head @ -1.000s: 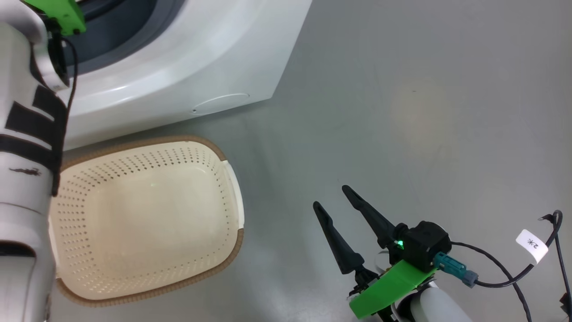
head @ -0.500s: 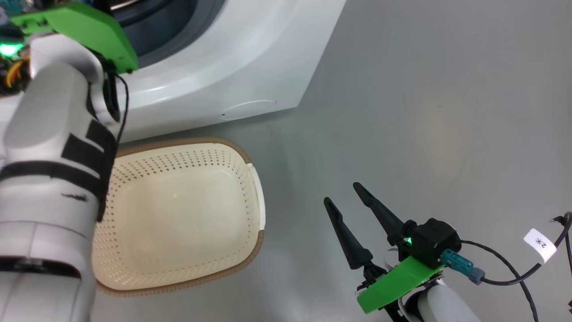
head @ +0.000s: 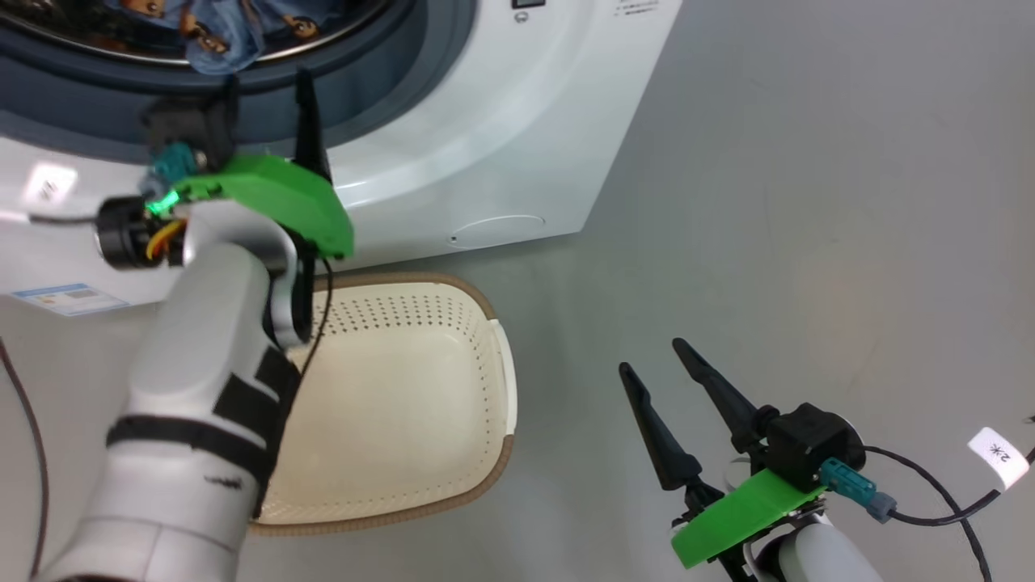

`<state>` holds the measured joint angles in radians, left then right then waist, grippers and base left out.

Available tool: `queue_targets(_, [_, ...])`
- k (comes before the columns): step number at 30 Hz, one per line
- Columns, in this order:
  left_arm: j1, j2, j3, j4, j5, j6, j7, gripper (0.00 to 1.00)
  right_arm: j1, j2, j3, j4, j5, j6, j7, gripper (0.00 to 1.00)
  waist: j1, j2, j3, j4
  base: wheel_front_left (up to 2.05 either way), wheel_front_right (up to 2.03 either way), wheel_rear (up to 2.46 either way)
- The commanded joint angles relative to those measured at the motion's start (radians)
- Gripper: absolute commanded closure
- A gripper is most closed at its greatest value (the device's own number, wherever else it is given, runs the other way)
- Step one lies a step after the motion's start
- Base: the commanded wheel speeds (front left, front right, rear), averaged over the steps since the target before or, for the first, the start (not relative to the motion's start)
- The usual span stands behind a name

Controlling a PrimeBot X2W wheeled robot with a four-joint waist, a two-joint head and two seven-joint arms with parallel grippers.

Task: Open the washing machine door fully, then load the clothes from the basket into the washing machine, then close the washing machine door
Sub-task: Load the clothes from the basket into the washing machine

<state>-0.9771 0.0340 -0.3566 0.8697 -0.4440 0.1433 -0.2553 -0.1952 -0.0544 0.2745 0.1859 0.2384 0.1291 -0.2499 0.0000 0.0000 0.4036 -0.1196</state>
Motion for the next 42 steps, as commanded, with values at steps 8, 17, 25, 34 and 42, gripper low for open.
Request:
queue_targets(8, [0.186, 0.066, 0.001, -0.202, 0.007, -0.011, -0.006, 0.0, 0.045, 0.004, -0.011, -0.018, -0.041, 0.002, -0.012, 0.0, 0.0, 0.0, -0.041, 0.046, 0.0, 0.0, 0.0])
queue_targets(17, [0.446, 0.107, 0.047, -0.42, -0.002, -0.007, -0.006, 0.0, 0.077, 0.004, -0.036, -0.012, -0.069, 0.002, -0.012, 0.0, 0.0, 0.0, -0.113, 0.051, 0.0, 0.0, 0.0])
queue_targets(25, [0.626, 0.114, 0.125, -0.567, 0.04, -0.031, -0.006, 0.0, 0.114, 0.004, -0.059, -0.014, -0.089, 0.002, -0.012, 0.0, 0.0, 0.0, -0.16, 0.055, 0.0, 0.0, 0.0])
queue_targets(34, [0.808, 0.088, 0.267, -0.683, 0.113, -0.099, -0.006, 0.0, 0.138, 0.004, -0.072, -0.022, -0.097, 0.002, -0.012, 0.0, 0.0, 0.0, -0.196, 0.043, 0.0, 0.0, 0.0])
queue_targets(42, [0.896, 0.041, 0.343, -0.719, 0.173, -0.158, -0.006, 0.0, 0.157, 0.004, -0.083, -0.023, -0.094, 0.002, -0.012, 0.0, 0.0, 0.0, -0.218, 0.047, 0.0, 0.0, 0.0])
